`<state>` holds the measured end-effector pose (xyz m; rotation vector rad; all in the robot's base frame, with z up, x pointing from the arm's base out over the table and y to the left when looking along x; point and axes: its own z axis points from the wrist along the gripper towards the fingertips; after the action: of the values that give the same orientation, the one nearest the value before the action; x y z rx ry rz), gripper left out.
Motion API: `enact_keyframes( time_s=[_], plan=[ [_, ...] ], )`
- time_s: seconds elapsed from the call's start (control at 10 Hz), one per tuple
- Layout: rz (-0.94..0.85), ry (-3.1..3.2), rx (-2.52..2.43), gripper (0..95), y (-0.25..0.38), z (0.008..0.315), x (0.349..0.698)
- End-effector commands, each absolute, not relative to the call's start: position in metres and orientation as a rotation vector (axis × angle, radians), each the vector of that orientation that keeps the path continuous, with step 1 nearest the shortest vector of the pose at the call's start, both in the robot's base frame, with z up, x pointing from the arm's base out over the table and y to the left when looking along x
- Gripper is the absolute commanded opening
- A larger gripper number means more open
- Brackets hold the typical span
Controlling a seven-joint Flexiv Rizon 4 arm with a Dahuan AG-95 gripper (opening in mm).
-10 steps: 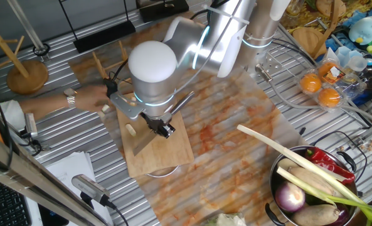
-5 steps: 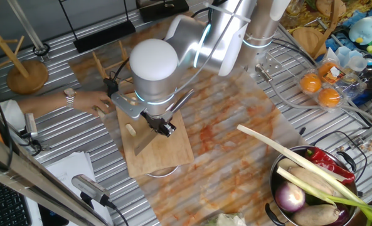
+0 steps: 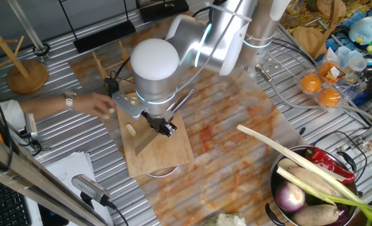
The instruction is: Chop the scallions
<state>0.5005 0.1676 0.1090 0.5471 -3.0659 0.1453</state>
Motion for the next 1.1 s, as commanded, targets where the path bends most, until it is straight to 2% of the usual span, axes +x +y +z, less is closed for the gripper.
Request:
enact_keyframes(
  time_s=[0.1,1.1],
  plan=[
    [0.152,-3.079,0.505,0.0,0.1675,0.1093,0.5005],
    [0.177,-3.087,0.463,0.0,0.1677,0.1108,0.498]
  ],
)
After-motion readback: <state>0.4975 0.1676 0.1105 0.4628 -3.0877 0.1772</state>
